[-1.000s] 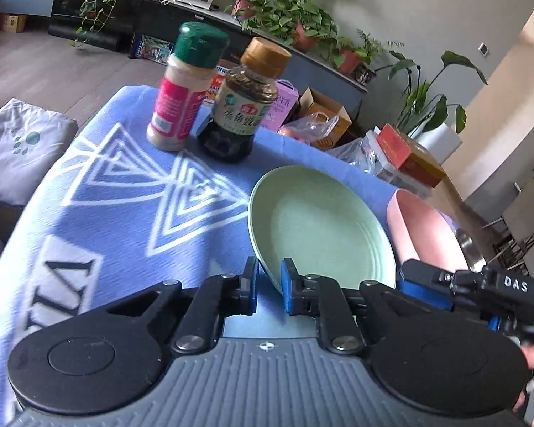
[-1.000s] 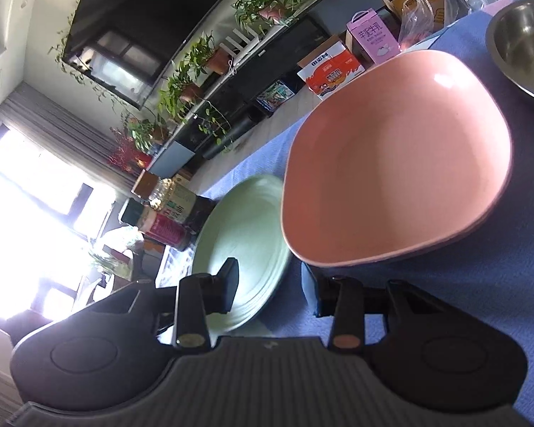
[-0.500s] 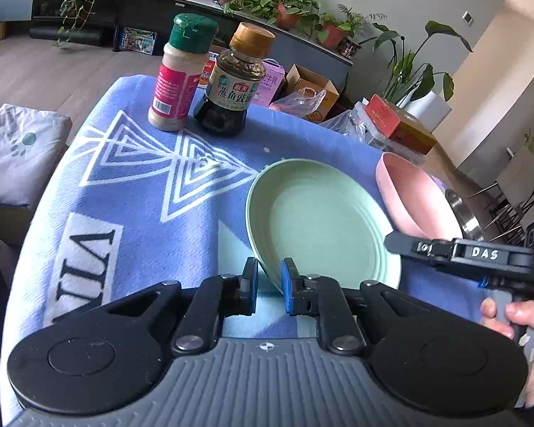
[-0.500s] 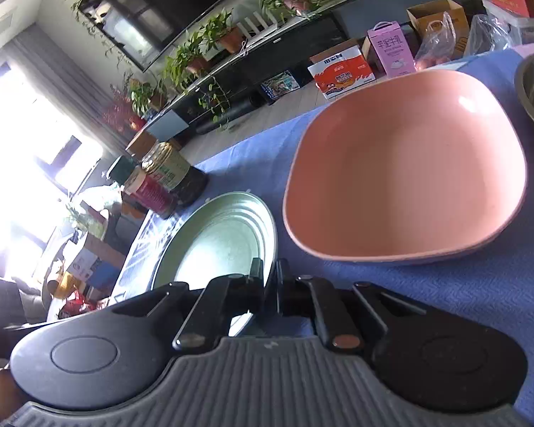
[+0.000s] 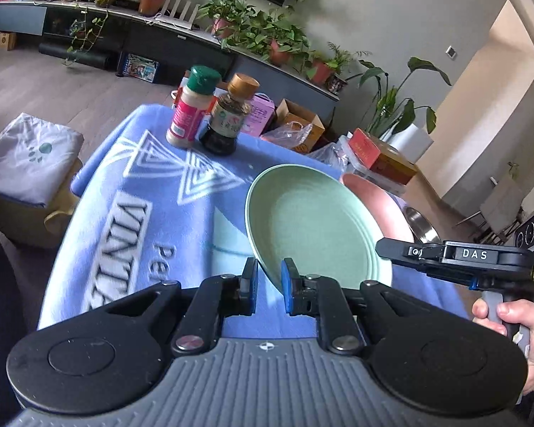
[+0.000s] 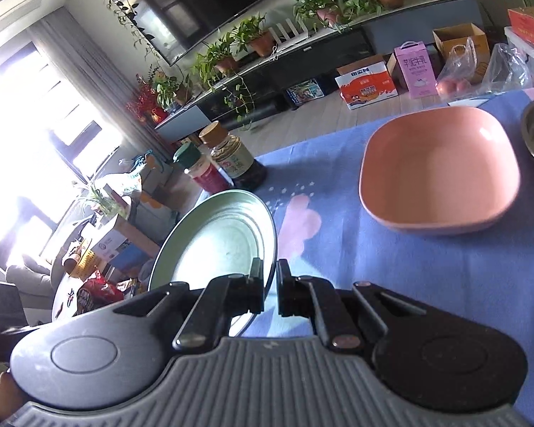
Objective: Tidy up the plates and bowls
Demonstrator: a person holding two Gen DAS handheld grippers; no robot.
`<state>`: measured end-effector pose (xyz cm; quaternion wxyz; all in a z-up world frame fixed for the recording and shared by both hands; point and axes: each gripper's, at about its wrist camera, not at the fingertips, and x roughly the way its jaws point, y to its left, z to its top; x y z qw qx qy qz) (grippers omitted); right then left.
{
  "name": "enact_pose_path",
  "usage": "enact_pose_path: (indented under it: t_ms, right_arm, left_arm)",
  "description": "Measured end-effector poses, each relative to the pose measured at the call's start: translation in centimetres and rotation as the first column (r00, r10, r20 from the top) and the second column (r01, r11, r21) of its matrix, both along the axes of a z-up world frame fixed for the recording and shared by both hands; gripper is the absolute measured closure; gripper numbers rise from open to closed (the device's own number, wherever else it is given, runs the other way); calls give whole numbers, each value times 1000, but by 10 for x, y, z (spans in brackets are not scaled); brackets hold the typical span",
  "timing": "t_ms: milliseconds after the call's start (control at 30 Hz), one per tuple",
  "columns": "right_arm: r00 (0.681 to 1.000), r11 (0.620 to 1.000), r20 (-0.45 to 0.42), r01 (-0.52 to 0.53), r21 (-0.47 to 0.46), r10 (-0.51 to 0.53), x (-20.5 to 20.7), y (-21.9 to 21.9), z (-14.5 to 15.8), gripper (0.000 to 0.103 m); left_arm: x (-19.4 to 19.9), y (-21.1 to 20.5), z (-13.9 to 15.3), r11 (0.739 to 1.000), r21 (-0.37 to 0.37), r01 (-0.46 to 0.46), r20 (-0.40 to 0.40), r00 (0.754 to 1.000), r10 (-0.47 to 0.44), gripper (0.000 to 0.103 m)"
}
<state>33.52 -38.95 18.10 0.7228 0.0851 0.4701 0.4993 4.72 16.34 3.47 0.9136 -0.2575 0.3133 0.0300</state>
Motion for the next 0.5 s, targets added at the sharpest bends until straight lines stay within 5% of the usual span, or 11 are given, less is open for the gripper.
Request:
enact_pose_path:
  t_ms: [500]
  right_arm:
    - [991,987,-55,120,-106,-126,-8,-93,-22,41]
  left_arm:
    - [22,-81,-31,978,-1,210,-76,975,-209,90]
